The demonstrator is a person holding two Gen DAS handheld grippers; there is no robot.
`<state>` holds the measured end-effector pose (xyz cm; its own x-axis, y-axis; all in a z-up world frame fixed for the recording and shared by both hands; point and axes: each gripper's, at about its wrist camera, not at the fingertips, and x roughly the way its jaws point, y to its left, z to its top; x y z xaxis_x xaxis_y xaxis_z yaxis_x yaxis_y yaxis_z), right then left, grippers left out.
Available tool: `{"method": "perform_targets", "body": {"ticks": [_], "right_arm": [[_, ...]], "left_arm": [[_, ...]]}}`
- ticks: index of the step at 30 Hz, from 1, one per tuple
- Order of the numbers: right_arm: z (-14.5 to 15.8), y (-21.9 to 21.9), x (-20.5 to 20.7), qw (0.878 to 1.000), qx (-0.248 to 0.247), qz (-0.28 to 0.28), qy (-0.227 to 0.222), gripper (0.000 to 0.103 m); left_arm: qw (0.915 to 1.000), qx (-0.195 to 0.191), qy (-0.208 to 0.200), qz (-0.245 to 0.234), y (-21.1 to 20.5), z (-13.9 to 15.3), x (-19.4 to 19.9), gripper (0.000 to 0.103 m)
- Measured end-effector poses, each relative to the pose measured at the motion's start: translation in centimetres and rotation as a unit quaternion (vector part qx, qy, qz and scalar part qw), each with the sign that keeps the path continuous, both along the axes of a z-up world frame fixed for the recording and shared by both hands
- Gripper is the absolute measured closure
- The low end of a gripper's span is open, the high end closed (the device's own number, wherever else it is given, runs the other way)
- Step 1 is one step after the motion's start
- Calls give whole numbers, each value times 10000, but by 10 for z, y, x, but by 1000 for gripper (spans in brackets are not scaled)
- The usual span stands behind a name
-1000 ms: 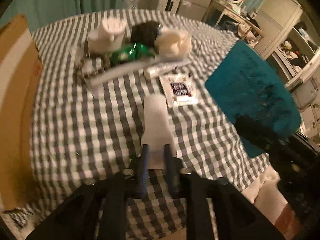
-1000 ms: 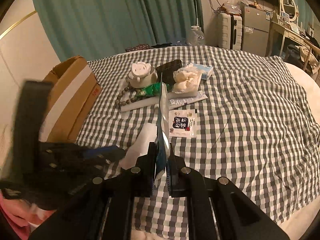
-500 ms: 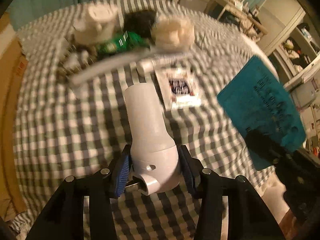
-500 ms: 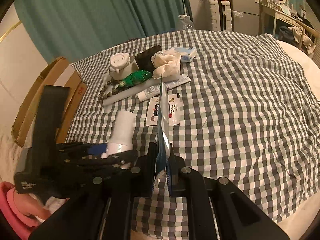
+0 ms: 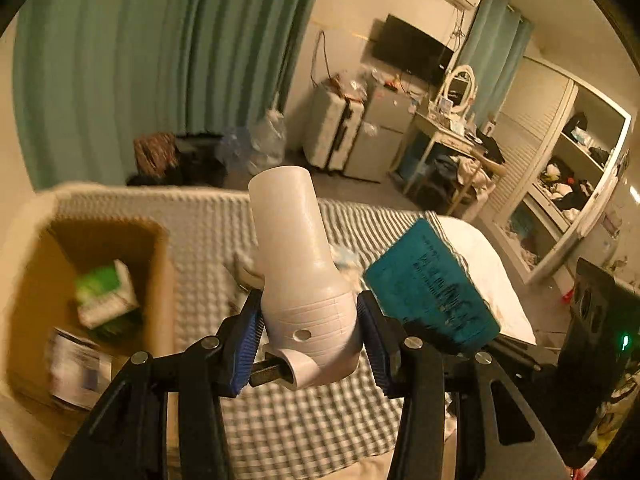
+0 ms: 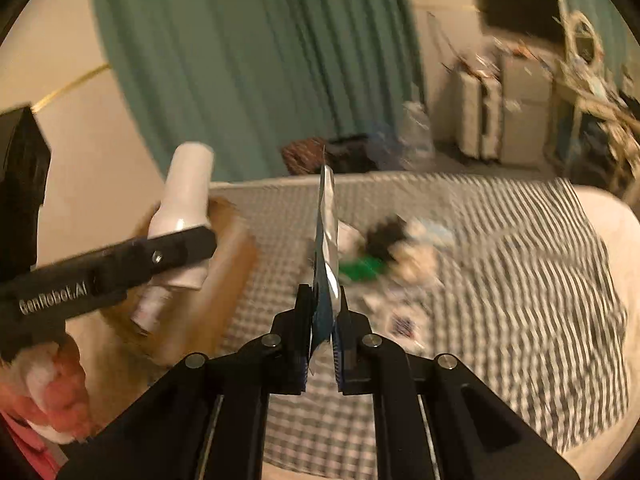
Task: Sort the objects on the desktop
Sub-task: 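Carry the bottle and blister pack over the cardboard box and open both tools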
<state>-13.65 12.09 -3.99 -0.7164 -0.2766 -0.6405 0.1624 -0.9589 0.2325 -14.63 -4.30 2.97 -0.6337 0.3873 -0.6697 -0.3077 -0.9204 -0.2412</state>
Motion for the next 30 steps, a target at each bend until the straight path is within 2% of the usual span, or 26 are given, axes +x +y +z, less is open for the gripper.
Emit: {"method": "perform_targets", "body": {"ticks": [2, 5, 9, 12, 16, 20, 23, 24, 26, 27, 28, 30], "right_arm": [[22, -33, -6, 9993, -23, 333, 173, 94], [42, -80, -17, 9970, 48, 719, 274, 94], [48, -146, -30, 9916, -16, 1274, 242, 94], [36, -184, -40, 9876, 43, 1566, 76, 94], [3, -223, -64, 9827, 165, 1814, -342, 94], [-33, -245, -87, 9789, 266, 1893, -725, 94], [-52, -248, -101, 9779, 286, 1875, -883, 94], [-56, -249, -104, 9778, 264, 1873, -904, 90], [-61, -246, -106, 9785, 194, 1835, -920, 58], [-62, -243, -107, 9801, 160, 1772, -884, 36], [-59, -240, -107, 9824, 148, 1683, -799, 30], [-51, -230, -104, 9866, 61, 1525, -583, 30]], "left_arm": [[10000, -40, 26, 85, -26, 24, -6, 55], [9985, -221, 77, 501, -75, 45, -12, 55], [9924, -483, 127, 1127, -136, 42, -12, 55], [9892, -332, -90, 1424, -176, 14, -17, 55], [9828, -566, -486, 1691, -209, -32, -31, 55], [9827, -529, -836, 1564, -220, -72, -47, 55], [9841, -655, -877, 1396, -215, -93, -50, 55], [9846, -712, -882, 1334, -214, -98, -50, 54], [9838, -875, -896, 1280, -211, -105, -51, 49], [9834, -915, -896, 1285, -209, -106, -50, 37], [9831, -956, -881, 1289, -208, -105, -50, 27], [9838, -1000, -765, 1274, -203, -100, -43, 24]]}}
